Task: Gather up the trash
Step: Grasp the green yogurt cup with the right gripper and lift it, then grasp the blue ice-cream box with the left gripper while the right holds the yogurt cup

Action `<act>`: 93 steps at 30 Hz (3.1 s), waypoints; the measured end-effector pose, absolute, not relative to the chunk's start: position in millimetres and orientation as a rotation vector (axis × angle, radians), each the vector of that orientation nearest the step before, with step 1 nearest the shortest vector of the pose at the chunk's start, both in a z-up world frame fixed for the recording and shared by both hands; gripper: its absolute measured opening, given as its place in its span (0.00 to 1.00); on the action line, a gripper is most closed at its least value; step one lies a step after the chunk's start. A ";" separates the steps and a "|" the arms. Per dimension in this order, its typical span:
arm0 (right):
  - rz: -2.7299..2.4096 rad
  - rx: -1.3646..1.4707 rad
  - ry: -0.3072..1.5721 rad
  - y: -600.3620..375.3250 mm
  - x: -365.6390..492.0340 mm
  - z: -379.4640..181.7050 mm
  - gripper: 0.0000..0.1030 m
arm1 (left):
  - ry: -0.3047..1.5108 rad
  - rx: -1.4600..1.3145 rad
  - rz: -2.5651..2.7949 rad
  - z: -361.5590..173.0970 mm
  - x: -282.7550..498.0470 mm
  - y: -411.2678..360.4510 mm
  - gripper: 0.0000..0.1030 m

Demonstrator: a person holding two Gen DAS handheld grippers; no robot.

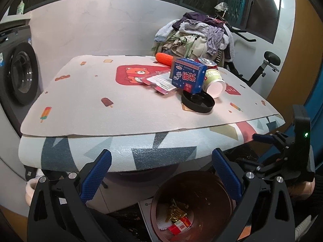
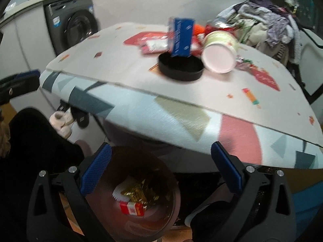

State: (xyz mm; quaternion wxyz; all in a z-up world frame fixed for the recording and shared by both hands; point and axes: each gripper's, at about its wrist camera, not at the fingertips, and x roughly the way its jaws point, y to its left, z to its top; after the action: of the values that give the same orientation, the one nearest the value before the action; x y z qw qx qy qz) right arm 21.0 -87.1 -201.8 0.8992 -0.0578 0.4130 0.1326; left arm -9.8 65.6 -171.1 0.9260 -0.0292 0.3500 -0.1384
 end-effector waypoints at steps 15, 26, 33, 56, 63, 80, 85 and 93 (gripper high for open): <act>0.120 0.016 0.804 -155.0 77.3 -164.7 0.95 | 0.662 -0.062 -0.278 -133.8 27.3 59.7 0.94; 0.110 0.121 0.860 -176.6 185.2 -151.3 0.94 | 0.715 -0.186 -0.247 -139.5 77.2 77.8 0.94; 0.141 0.226 0.975 -175.2 257.3 -168.2 0.93 | 0.748 -0.210 -0.257 -150.9 91.1 80.1 0.94; 0.207 0.113 0.846 -189.4 136.8 -182.8 0.74 | 0.792 -0.214 -0.348 -158.1 90.3 51.4 0.94; 0.219 0.122 0.859 -188.5 144.9 -185.2 0.75 | 0.837 -0.279 -0.387 -155.1 104.9 46.6 0.94; 0.145 0.159 0.753 -208.4 135.9 -160.7 0.74 | 0.962 -0.385 -0.336 -125.0 250.4 -45.1 0.92; 0.137 0.183 0.755 -217.4 130.8 -164.7 0.74 | 1.018 -0.243 -0.278 -147.9 270.9 -70.0 0.73; 0.136 0.209 0.747 -224.3 118.3 -160.1 0.74 | 0.977 -0.207 -0.391 -138.3 246.2 -58.6 0.37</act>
State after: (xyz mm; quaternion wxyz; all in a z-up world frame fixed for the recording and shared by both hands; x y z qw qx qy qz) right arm 118.3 -224.3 -160.1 0.9235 0.1020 0.3638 0.0661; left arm 246.2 -58.6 -138.3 0.8596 -0.0987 0.4654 -0.1864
